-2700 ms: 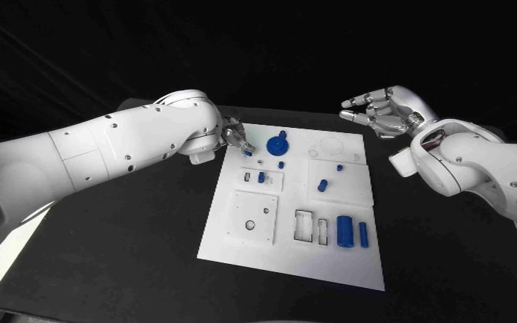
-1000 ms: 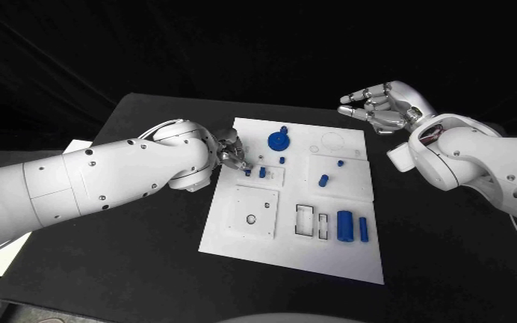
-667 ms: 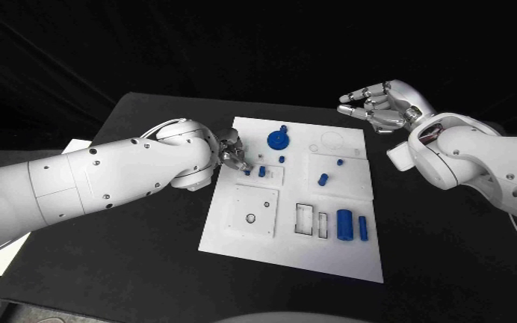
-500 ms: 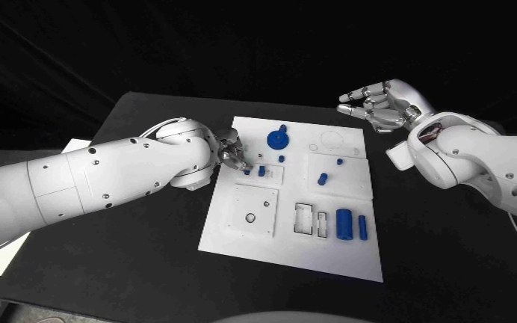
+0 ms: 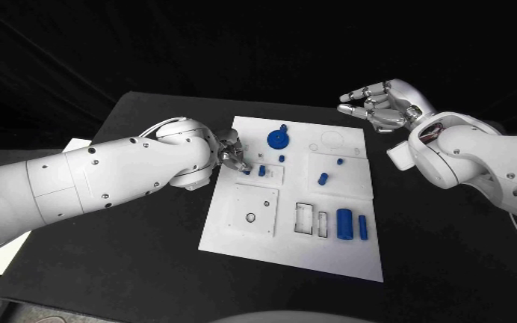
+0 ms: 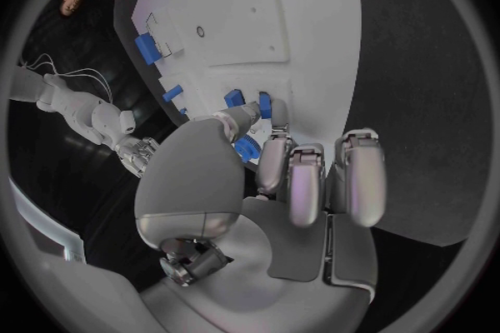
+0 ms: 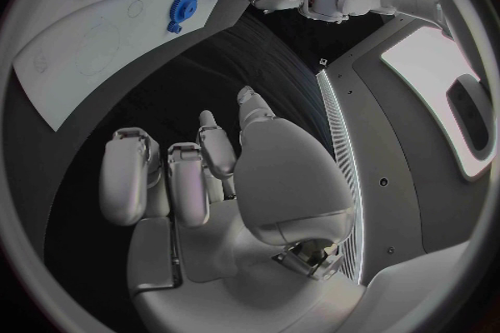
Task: Assemble the parts on the task board
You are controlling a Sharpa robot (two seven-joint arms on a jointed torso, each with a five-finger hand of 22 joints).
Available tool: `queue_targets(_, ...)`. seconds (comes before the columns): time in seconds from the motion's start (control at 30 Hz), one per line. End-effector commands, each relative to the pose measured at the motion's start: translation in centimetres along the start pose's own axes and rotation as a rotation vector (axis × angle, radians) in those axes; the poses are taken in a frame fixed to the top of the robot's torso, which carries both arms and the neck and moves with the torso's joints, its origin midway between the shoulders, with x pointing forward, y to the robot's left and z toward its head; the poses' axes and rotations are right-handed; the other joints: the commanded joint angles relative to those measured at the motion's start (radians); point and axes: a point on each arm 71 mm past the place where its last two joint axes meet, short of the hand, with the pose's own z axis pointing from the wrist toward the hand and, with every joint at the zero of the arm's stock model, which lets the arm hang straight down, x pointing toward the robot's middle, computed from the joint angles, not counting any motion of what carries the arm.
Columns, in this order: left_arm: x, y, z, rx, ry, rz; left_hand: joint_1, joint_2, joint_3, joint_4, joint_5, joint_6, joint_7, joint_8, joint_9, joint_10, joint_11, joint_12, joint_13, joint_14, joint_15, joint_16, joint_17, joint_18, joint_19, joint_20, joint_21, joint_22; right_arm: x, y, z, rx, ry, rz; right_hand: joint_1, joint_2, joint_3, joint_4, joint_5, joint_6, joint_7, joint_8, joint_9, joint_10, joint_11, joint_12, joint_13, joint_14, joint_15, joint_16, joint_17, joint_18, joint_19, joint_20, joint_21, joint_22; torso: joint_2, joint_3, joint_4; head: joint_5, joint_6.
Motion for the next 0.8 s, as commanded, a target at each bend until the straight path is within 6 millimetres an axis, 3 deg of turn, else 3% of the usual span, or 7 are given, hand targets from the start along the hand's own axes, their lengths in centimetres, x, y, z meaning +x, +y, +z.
queue_targets(0.03,0.39,0.68,0.13,-0.034,0.027,0.026,0.002,-0.001,0.102,-0.098,0.005,0.013,-0.018,0.003,0.000,0.005,0.000,0.004,0.001,0.103,-0.004,0.003,0.263,-0.010,0.055,-0.007,0.006,0.144,0.15,0.09,0.00,-0.010,0.014,0.002,-0.006,0.005,-0.007,-0.002,0.000,-0.001,0.000,0.004,0.001,-0.001,-0.001,0.000,0.000,0.072,-0.001,-0.005,0.138,0.011,-0.006,0.001,-0.006,-0.001,0.001,-0.0002,0.0000,0.001,-0.001)
queue_targets(0.47,0.50,0.39,0.19,-0.029,0.034,0.025,-0.001,-0.004,0.105,-0.100,0.007,0.016,-0.018,0.005,0.000,0.008,-0.001,0.008,0.006,0.103,-0.005,0.003,0.263,-0.010,0.056,-0.007,0.007,0.146,0.18,0.11,0.02,-0.010,0.015,0.002,-0.006,0.005,-0.007,-0.002,0.000,-0.001,0.000,0.004,0.001,-0.001,-0.001,0.000,0.000,0.072,-0.001,-0.005,0.138,0.011,-0.006,0.001,-0.006,-0.001,0.000,0.0000,-0.0005,-0.001,-0.005)
queue_targets(0.8,0.52,0.32,0.53,-0.036,0.048,0.025,-0.070,-0.033,0.049,-0.072,0.003,0.048,-0.036,0.011,-0.008,0.033,-0.013,0.034,0.041,0.103,-0.014,0.003,0.263,-0.013,0.061,-0.013,0.015,0.159,0.20,0.14,0.00,-0.011,0.015,0.003,-0.006,0.005,-0.007,-0.002,0.000,-0.001,0.000,0.004,0.001,-0.001,-0.001,0.000,0.000,0.072,-0.001,-0.005,0.138,0.011,-0.006,0.001,-0.006,-0.001,0.000,0.0005,-0.0010,0.000,-0.006)
